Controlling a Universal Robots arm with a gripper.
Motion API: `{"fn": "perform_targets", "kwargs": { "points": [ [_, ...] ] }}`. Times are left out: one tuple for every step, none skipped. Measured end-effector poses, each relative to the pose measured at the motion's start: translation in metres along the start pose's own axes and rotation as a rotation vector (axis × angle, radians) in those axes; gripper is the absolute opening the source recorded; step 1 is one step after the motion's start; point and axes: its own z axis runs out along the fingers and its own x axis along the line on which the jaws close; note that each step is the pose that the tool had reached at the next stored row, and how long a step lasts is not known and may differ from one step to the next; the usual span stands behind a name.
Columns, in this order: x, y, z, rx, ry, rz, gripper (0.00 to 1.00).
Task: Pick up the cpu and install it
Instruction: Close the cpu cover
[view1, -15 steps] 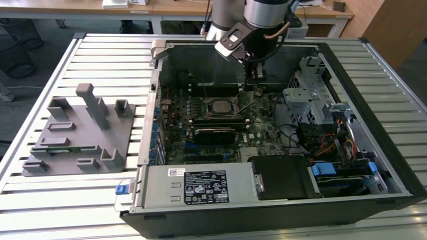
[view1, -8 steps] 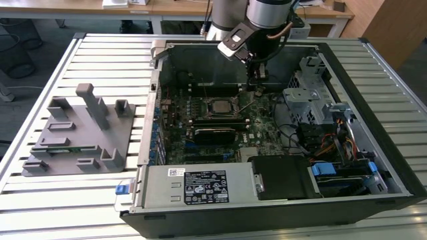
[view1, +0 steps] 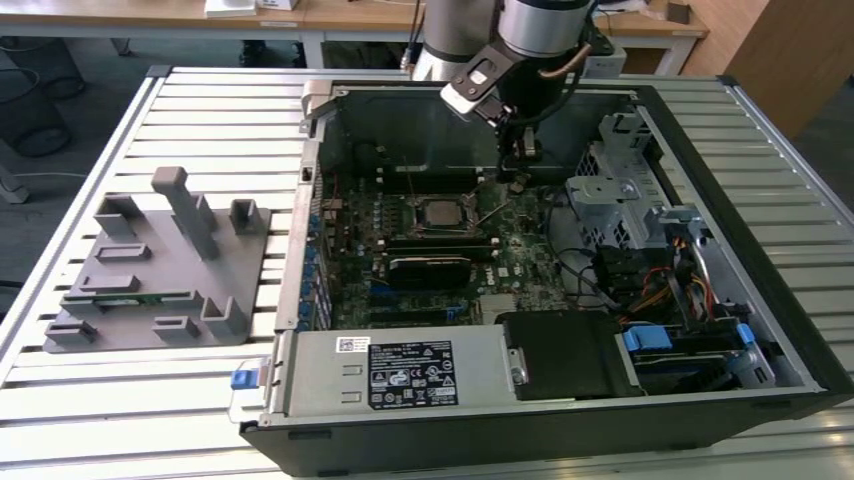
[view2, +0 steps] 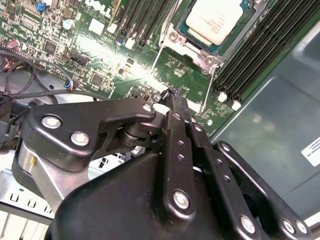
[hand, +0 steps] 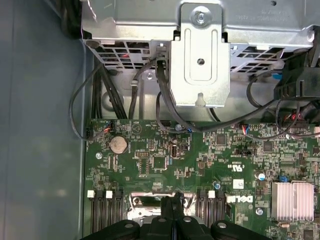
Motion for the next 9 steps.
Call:
{"fn": "perform_targets", "kwargs": {
  "points": [
    [0.0000,0.0009,0.0000,0.0000,0.0000,0.000,0.11],
    [0.0000,0.0019,0.0001,0.0000,0.0000,0.000,0.11],
    [0.0000,0.0030,0.0001,0.0000,0.0000,0.000,0.11],
    [0.0000,0.0040,0.0001,0.0000,0.0000,0.000,0.11],
    [0.0000,0.0050,0.0001,0.0000,0.0000,0.000,0.11],
    [0.0000,0.0059,0.0002,0.0000,0.0000,0.000,0.11],
    [-0.0001,0.0068,0.0001,0.0000,-0.0001,0.000,0.11],
    [0.0000,0.0077,0.0002,0.0000,0.0000,0.000,0.11],
    [0.0000,0.0088,0.0002,0.0000,-0.0001,0.000,0.11]
  ]
}}
